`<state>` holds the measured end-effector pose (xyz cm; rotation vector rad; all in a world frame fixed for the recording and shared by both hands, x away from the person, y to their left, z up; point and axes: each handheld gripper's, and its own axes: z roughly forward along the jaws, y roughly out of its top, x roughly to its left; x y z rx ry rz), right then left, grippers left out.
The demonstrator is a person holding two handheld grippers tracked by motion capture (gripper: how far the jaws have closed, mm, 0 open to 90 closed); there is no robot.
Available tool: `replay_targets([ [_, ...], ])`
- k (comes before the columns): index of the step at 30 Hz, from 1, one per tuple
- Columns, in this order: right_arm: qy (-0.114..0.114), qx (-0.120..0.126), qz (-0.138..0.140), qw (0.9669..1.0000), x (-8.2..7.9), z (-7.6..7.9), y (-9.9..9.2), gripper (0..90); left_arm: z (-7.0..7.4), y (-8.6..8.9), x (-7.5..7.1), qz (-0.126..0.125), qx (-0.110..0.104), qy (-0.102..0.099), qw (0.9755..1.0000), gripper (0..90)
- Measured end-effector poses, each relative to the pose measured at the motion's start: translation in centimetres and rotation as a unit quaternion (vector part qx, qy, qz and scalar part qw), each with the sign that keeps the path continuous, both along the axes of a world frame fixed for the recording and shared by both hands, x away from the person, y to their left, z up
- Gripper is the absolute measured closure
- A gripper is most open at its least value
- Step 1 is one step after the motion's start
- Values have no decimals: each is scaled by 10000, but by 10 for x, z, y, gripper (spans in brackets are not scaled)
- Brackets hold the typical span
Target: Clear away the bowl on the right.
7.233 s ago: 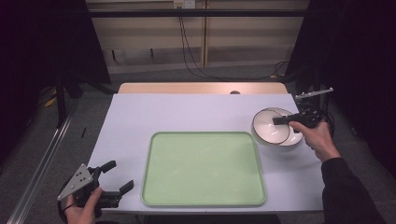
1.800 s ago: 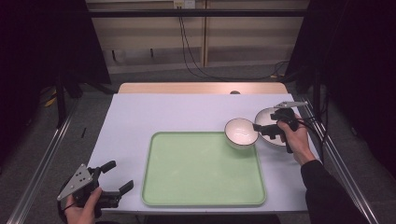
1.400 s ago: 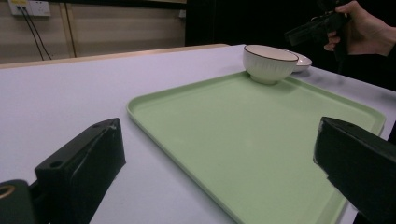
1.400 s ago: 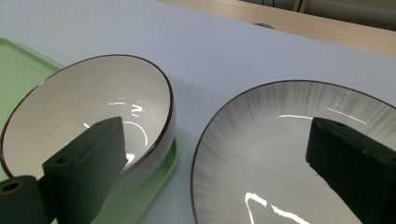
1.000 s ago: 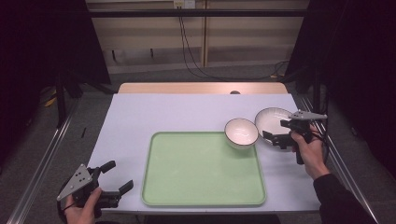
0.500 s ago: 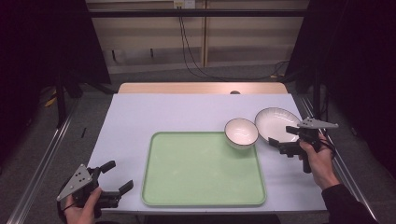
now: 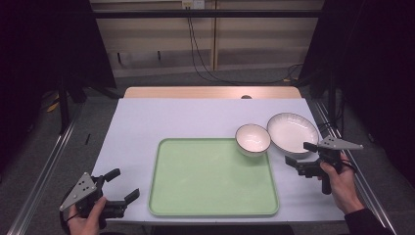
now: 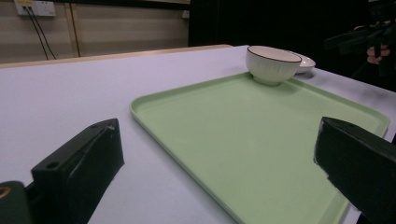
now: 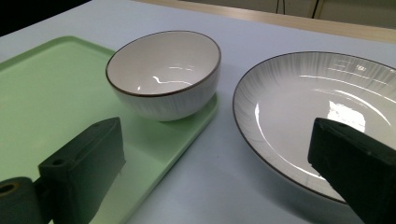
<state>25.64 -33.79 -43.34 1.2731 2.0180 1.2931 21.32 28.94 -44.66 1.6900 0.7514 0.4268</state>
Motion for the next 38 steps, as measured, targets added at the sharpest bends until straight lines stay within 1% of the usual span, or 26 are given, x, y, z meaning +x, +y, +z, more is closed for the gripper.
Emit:
replay_targets([
  [1, -5, 21, -7, 10000, -2, 0, 0, 31, 0, -1, 0, 8, -48, 12, 10000, 11],
  [2, -40, 54, -53, 10000, -4, -1, 0, 31, 0, -1, 0, -4, -41, 9, 10000, 11],
  [7, -25, 58, -4, 10000, -16, -2, 0, 30, 0, -1, 0, 2, -58, 15, 10000, 11],
  [8, -26, 71, -66, 9999, -18, -2, -1, 30, 0, -1, 1, -21, -75, 29, 10000, 12],
  [10, -45, 35, -52, 10000, -21, -3, -2, 30, 0, -1, 0, -18, -61, 22, 10000, 12],
  [12, -74, 56, -101, 9999, -26, -4, -1, 30, 0, -1, 0, 7, -138, 30, 9999, 12],
  [13, -71, 41, -57, 9999, -29, -5, -2, 30, 0, -1, 0, -7, -140, 41, 9999, 12],
  [14, -85, 60, -41, 9999, -31, -5, -3, 30, -1, -1, 1, -31, -97, 29, 9999, 12],
  [16, -138, 143, -88, 9998, -36, -5, -4, 30, 0, -1, 0, -17, -99, 33, 9999, 12],
  [17, -142, 92, -59, 9998, -39, -6, -6, 30, 0, -1, 0, -18, -97, 33, 9999, 12],
  [18, -135, 159, -121, 9997, -42, -7, -5, 31, 0, -1, 0, -18, -101, 36, 9999, 12],
  [19, -186, 106, -68, 9997, -44, -8, -6, 31, 0, -1, 0, -13, -103, 39, 9999, 13],
  [21, -173, 95, -63, 9998, -49, -9, -7, 31, 0, -1, 0, -32, -78, 28, 10000, 13],
  [22, -192, 152, -96, 9997, -51, -9, -7, 31, 0, -1, 0, -26, -95, 28, 9999, 13],
  [24, -250, 202, -63, 9995, -56, -9, -10, 31, 0, -2, 0, -57, -57, 19, 10000, 12],
  [26, -251, 219, -105, 9994, -59, -9, -12, 31, 0, -3, 0, -72, -75, 26, 9999, 12],
  [27, -250, 307, -155, 9991, -63, -9, -13, 31, 0, -3, 0, -71, -75, 26, 9999, 13],
  [28, -269, 262, -101, 9992, -64, -10, -14, 31, 0, -3, 0, -93, -88, 28, 9999, 13],
  [29, -242, 311, -156, 9991, -67, -10, -14, 32, 0, -3, 0, -91, -90, 27, 9999, 12],
  [30, -256, 309, -144, 9991, -68, -10, -15, 31, 0, -3, 0, -61, -83, 25, 9999, 13],
  [34, -274, 270, -148, 9992, -72, -11, -17, 31, 0, -2, 0, -98, -55, 35, 9999, 12],
  [35, -284, 231, -157, 9992, -72, -11, -17, 31, 0, -2, 0, -62, -59, 16, 10000, 13],
  [36, -279, 244, -194, 9991, -71, -12, -16, 31, 0, -2, 0, -63, -75, 23, 9999, 13],
  [37, -271, 241, -180, 9992, -70, -12, -15, 31, 0, -2, 0, -48, -96, 26, 9999, 12],
  [38, -255, 172, -122, 9995, -70, -12, -15, 31, 0, -2, 0, -40, -108, 34, 9999, 13],
])
